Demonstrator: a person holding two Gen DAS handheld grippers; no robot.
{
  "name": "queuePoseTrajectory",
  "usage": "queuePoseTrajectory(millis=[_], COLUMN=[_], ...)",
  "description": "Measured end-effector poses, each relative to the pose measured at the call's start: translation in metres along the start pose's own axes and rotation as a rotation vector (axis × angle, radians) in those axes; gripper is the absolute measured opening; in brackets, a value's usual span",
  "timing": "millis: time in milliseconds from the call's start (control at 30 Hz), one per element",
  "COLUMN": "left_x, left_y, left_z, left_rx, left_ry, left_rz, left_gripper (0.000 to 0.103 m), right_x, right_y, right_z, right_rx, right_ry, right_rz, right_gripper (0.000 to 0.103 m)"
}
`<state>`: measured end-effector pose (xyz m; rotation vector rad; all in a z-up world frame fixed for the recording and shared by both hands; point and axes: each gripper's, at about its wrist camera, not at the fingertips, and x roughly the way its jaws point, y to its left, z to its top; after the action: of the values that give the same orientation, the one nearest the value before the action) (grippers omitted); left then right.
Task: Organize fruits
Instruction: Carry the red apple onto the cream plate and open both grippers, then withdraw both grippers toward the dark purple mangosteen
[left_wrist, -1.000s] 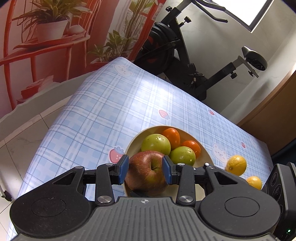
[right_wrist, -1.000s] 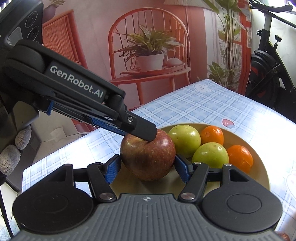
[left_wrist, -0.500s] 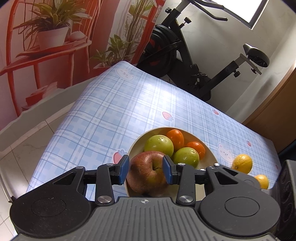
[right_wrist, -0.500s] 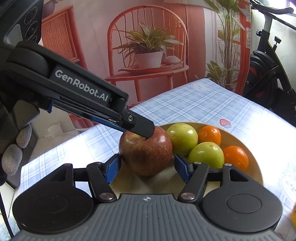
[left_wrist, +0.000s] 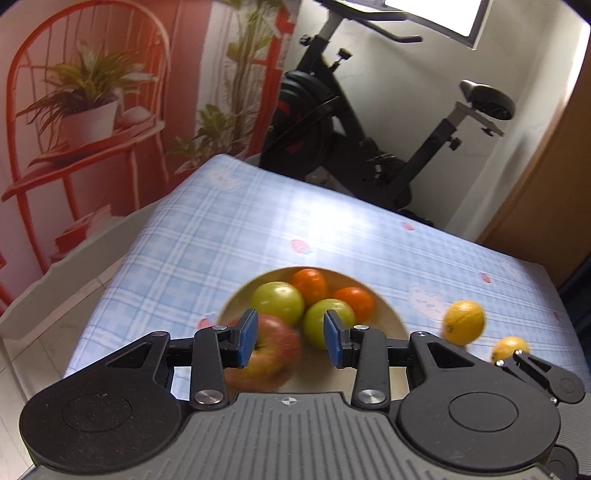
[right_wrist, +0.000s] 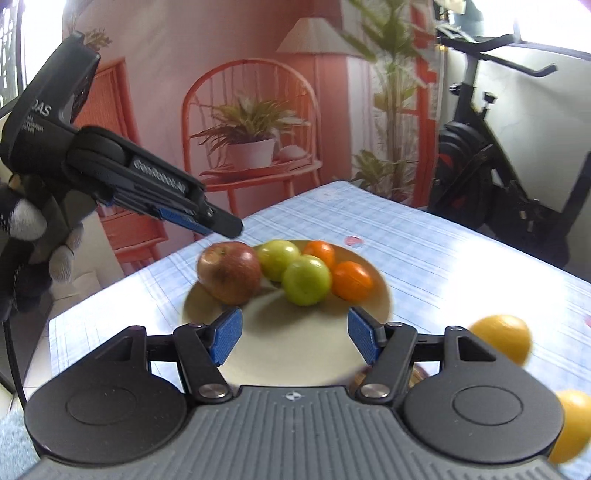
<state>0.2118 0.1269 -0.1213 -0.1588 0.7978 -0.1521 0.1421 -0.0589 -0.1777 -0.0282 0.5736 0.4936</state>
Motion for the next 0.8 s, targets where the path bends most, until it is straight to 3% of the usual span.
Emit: queuePoseTrajectory(millis=[400, 800], left_x=[0.015, 0.046], left_y=[-0.081, -0.101], left_z=[-0.02, -0.026], left_rx=[0.084, 0.086], left_ry=[0.056, 0.178], left_rz=[-0.144, -0.217], left_gripper=[0.04, 0.042], right_x=[-0.045, -0.032], right_y=[-0.03, -0.038], right_z=[-0.033, -0.039], right_rx=[0.082, 0.067], right_ry=[-0.015, 0.026], right_rz=[-0.088, -0.073], right_gripper=[0.066, 0.065])
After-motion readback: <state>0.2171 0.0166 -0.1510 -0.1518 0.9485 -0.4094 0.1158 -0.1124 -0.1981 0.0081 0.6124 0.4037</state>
